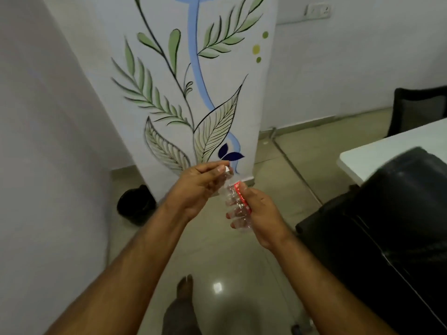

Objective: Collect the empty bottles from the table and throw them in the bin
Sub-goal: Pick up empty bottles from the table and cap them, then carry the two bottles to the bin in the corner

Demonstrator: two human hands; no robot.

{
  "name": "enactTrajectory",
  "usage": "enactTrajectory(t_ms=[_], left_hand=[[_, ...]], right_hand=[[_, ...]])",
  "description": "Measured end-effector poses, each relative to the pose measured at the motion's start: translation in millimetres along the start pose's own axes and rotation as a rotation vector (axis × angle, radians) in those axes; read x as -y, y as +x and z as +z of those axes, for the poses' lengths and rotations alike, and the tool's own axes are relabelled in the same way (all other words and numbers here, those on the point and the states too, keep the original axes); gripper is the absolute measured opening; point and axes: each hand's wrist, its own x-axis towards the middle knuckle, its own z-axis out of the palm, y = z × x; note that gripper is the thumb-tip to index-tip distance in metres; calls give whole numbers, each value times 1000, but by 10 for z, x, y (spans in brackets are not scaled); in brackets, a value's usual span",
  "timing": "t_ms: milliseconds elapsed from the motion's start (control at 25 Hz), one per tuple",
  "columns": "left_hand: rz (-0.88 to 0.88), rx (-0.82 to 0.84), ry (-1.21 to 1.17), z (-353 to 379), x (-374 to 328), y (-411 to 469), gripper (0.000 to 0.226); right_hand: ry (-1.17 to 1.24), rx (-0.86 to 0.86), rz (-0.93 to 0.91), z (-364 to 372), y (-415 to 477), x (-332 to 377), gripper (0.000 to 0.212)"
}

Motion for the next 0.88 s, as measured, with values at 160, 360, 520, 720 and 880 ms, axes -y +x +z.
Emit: enactTrajectory(t_ms=[160,360,520,720,880], left_hand=[[-103,168,-48,-85,-65,1143,18],[-265,418,-9,356,-161,2377,16],[-273,547,179,1064,119,3169,14],[-226,615,455,2052,549,3838,20],[-223,804,618,2938,894,4155,20]], right_hand=[[68,-160,58,-44,803,147,52],[192,-501,41,-313,1528,514,37],[272,-771,-6,-844,1950,575,36],[364,-1240,-116,-1716,2178,523,25],[542,-1352,-116,-2323,2156,665,42]])
